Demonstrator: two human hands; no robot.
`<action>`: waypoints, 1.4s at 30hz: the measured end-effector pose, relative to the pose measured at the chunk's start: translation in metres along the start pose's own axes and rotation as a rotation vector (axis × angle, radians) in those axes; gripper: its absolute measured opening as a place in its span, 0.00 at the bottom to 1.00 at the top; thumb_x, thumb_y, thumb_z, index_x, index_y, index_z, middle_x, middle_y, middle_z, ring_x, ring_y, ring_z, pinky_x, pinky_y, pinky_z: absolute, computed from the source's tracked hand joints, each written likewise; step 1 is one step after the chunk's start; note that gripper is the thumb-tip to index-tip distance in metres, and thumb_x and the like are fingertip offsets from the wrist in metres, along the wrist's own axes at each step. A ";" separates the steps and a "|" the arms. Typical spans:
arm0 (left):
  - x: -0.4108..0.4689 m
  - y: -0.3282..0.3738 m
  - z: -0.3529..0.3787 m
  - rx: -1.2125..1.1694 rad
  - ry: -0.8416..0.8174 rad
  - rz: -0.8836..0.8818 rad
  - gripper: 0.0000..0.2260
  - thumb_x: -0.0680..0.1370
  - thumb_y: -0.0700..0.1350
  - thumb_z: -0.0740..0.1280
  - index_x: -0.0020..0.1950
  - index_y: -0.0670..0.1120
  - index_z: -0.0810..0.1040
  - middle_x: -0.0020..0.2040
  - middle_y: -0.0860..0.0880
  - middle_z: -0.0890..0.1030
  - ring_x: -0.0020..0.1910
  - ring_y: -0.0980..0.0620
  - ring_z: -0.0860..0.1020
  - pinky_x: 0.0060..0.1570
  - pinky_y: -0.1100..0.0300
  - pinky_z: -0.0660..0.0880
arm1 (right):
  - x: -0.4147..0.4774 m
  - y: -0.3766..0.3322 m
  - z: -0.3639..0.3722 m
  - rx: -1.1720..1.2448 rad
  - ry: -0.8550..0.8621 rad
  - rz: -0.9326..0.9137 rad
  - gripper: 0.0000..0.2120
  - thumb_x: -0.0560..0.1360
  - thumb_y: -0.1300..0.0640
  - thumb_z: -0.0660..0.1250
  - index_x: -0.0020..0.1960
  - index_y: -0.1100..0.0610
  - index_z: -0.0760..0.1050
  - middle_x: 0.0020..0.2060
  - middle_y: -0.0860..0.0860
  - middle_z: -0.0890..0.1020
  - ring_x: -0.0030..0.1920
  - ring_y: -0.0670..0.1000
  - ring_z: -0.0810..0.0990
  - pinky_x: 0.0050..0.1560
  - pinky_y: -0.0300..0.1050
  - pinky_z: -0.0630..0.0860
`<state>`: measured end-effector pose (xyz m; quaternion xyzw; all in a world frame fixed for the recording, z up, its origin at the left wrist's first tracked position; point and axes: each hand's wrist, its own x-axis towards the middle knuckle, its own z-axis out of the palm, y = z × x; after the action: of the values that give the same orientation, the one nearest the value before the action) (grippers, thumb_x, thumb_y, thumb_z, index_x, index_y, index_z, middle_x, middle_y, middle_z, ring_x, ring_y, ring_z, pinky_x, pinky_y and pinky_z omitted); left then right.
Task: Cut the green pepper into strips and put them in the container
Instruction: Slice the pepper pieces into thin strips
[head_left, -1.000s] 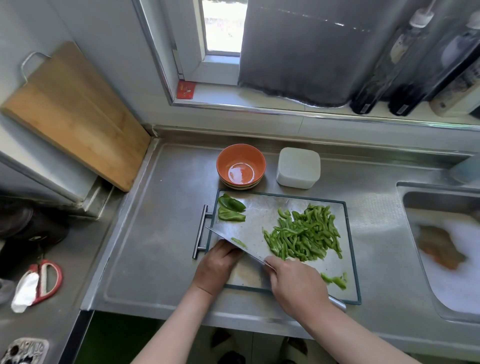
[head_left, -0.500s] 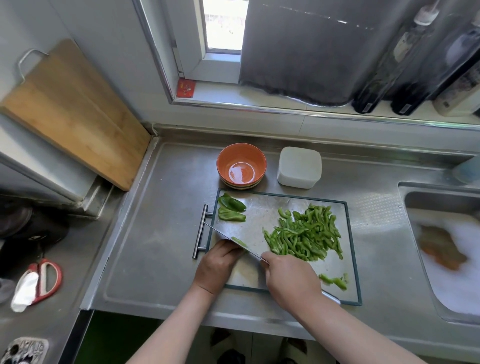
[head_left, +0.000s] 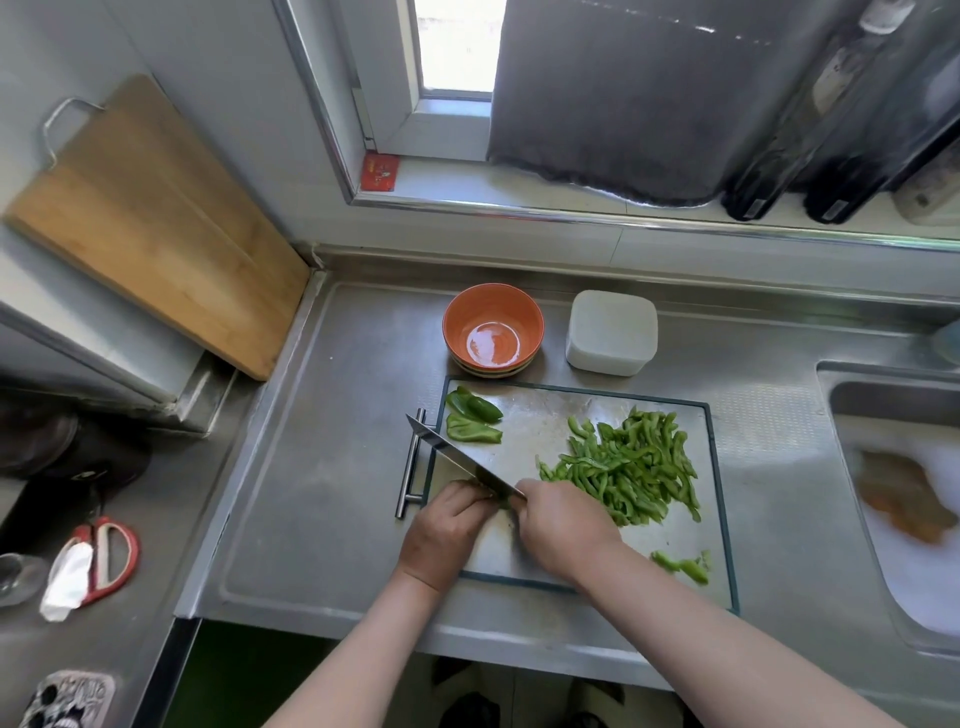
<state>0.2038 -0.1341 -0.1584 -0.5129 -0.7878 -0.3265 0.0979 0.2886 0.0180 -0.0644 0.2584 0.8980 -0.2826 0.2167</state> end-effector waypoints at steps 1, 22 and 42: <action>0.001 0.000 -0.001 0.000 0.001 0.002 0.06 0.78 0.37 0.68 0.48 0.44 0.84 0.47 0.48 0.83 0.46 0.47 0.80 0.45 0.57 0.78 | 0.002 0.000 -0.001 0.015 0.002 0.001 0.12 0.83 0.49 0.55 0.48 0.51 0.74 0.43 0.53 0.81 0.44 0.58 0.78 0.39 0.49 0.72; -0.003 -0.003 -0.001 -0.036 0.013 0.009 0.10 0.74 0.36 0.72 0.52 0.46 0.86 0.51 0.47 0.83 0.51 0.49 0.80 0.49 0.57 0.79 | -0.044 0.024 -0.004 -0.107 0.078 -0.062 0.12 0.82 0.51 0.54 0.49 0.51 0.76 0.39 0.51 0.81 0.39 0.56 0.78 0.38 0.50 0.76; -0.001 -0.002 -0.002 -0.040 -0.005 -0.007 0.06 0.73 0.33 0.74 0.47 0.43 0.84 0.47 0.46 0.82 0.47 0.46 0.80 0.45 0.55 0.79 | -0.024 0.013 -0.010 0.006 0.024 -0.001 0.14 0.82 0.48 0.57 0.41 0.51 0.74 0.35 0.48 0.79 0.36 0.53 0.77 0.34 0.47 0.69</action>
<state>0.2025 -0.1365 -0.1581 -0.5127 -0.7832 -0.3415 0.0845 0.3125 0.0247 -0.0492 0.2619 0.8998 -0.2824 0.2050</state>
